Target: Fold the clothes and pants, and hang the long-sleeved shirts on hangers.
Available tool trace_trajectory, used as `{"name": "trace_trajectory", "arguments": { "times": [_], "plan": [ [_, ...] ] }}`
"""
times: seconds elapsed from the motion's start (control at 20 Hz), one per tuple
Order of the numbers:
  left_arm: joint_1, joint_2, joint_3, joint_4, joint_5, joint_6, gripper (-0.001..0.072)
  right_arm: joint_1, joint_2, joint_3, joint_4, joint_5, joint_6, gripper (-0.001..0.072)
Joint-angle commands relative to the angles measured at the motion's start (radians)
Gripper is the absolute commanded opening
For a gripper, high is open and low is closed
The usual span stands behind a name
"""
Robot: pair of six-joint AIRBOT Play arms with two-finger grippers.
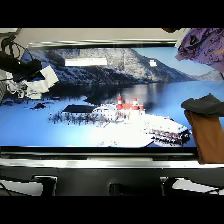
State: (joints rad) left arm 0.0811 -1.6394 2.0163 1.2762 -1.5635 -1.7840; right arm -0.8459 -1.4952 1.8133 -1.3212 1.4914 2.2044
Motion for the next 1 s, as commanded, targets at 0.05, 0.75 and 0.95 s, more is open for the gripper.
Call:
{"name": "trace_trajectory", "arguments": {
  "times": [0.05, 0.75, 0.95],
  "plan": [
    [0.000, 0.005, 0.000, 0.000, 0.000, 0.002, 0.0020, -0.006, 0.066, -0.149, -0.132, 0.050, -0.021, 0.0026],
    [0.000, 0.008, 0.000, 0.000, 0.000, 0.003, 0.0020, -0.006, 0.280, -0.733, -0.404, 0.008, 0.006, 0.0026],
    [0.001, 0.008, 0.000, 0.001, 0.000, 0.003, 0.0020, -0.006, 0.280, -0.733, -0.468, 0.071, -0.001, 0.0027]
  ]
}}
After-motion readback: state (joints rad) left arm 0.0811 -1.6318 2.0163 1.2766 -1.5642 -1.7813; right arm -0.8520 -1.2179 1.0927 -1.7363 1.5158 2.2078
